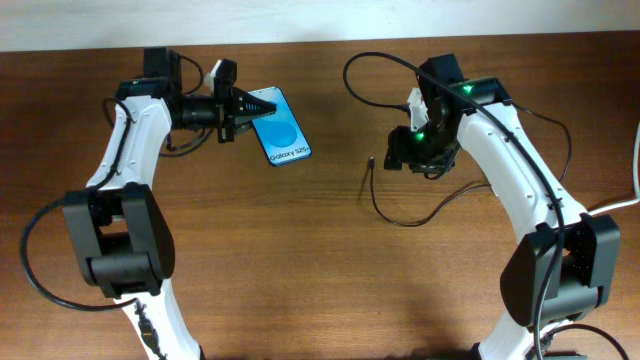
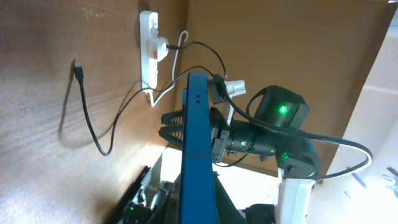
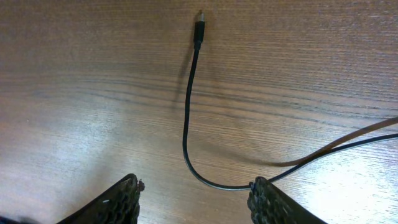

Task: Plug charger to phone and switch on socket

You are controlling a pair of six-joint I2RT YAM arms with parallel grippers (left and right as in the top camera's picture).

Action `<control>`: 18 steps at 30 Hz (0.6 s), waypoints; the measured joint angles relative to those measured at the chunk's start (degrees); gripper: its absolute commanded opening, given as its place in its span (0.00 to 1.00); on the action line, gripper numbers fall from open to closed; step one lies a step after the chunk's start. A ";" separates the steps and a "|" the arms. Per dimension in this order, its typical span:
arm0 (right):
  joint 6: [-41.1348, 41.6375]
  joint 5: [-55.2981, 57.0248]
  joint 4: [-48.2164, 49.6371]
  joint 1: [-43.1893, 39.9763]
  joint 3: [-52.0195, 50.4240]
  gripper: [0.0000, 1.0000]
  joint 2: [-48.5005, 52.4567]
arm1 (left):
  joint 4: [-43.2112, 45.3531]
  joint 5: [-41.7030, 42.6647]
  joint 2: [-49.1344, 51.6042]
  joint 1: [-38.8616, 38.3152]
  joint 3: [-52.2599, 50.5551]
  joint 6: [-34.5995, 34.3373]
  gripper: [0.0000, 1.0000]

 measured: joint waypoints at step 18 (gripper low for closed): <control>-0.07 0.44 10.99 2.36 -0.02 0.28 7.45 | -2.12 0.28 0.00 0.00 0.00 0.22 0.00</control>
